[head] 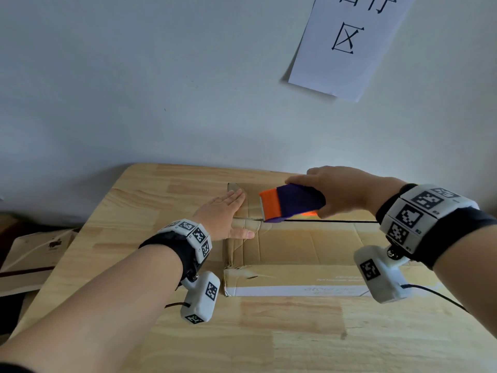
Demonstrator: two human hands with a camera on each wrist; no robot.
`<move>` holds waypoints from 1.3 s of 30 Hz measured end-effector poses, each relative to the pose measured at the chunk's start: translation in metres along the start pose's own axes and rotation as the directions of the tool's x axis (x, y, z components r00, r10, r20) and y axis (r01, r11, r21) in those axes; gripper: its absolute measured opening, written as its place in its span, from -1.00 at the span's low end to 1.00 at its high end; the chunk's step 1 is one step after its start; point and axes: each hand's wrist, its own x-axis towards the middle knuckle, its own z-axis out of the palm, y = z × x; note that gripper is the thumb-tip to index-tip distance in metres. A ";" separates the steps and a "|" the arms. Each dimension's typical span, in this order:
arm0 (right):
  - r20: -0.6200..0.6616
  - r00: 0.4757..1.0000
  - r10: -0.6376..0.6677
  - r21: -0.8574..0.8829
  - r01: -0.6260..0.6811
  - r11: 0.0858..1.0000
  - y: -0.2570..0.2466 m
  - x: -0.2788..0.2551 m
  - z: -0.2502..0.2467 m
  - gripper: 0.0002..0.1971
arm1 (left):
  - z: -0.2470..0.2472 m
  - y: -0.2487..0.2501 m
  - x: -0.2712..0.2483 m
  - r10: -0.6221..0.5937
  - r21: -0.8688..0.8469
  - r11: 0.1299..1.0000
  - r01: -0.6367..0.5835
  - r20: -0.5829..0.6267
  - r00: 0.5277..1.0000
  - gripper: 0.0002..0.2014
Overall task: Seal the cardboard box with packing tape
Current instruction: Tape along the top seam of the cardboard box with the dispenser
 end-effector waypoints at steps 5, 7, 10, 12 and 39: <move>0.034 0.999 0.041 -0.133 -0.036 0.991 -0.006 0.006 -0.012 -0.18 | 0.000 0.001 -0.001 0.000 -0.005 1.000 0.000 -0.016 1.000 0.04; 0.060 0.997 0.045 -0.155 -0.035 0.987 -0.011 0.009 -0.008 -0.20 | 0.002 0.000 -0.001 0.000 -0.005 1.000 0.000 -0.011 1.000 0.05; 0.091 0.995 0.051 -0.180 -0.034 0.983 -0.017 0.011 -0.005 -0.22 | 0.003 -0.002 0.001 0.000 -0.001 1.000 0.000 -0.005 1.000 0.09; 0.069 0.996 0.056 -0.161 -0.044 0.986 -0.020 0.011 -0.006 -0.25 | 0.002 0.000 0.000 -0.003 0.004 1.000 0.003 -0.026 1.000 0.03; -0.066 0.993 0.103 -0.375 -0.120 0.919 -0.003 -0.012 0.006 -0.40 | -0.001 0.005 0.000 -0.053 0.125 0.991 0.043 0.079 0.995 0.09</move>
